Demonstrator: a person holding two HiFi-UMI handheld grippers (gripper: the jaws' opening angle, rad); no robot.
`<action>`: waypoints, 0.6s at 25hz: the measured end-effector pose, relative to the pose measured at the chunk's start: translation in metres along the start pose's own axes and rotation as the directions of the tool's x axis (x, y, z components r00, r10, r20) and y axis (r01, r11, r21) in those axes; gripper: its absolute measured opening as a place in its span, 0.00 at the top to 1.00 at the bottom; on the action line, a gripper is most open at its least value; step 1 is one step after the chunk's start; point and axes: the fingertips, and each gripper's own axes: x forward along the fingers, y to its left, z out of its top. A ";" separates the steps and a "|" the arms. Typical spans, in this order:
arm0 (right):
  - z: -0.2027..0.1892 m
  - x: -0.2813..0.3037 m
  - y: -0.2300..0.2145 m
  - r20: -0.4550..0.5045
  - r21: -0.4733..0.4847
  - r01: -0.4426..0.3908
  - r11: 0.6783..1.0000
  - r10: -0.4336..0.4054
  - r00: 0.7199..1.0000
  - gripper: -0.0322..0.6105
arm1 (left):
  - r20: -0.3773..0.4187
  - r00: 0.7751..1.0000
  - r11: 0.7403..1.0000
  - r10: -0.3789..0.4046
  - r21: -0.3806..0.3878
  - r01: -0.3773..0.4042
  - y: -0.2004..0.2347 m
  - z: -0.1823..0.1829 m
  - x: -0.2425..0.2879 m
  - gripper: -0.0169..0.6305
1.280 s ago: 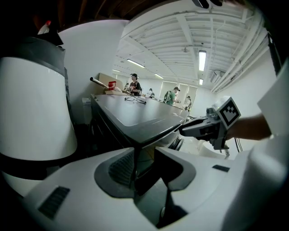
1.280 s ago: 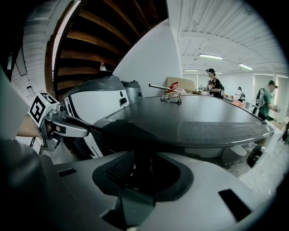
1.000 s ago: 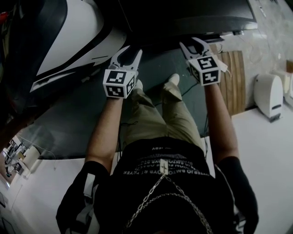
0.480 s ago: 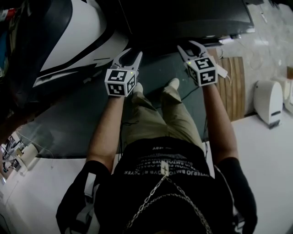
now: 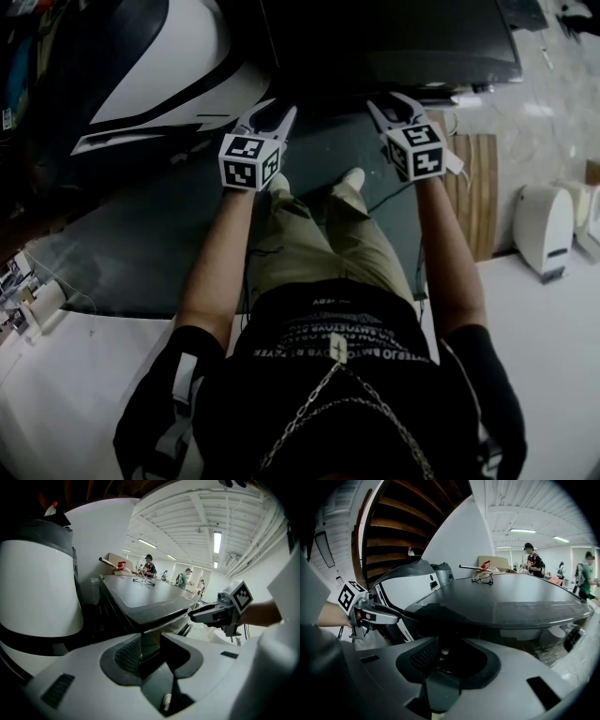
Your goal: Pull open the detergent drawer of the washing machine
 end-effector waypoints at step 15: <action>-0.024 -0.022 0.013 -0.013 0.059 0.024 0.998 -0.023 1.000 0.78 | -0.032 0.998 0.999 -0.045 0.022 0.046 -0.021 -0.022 -0.018 0.79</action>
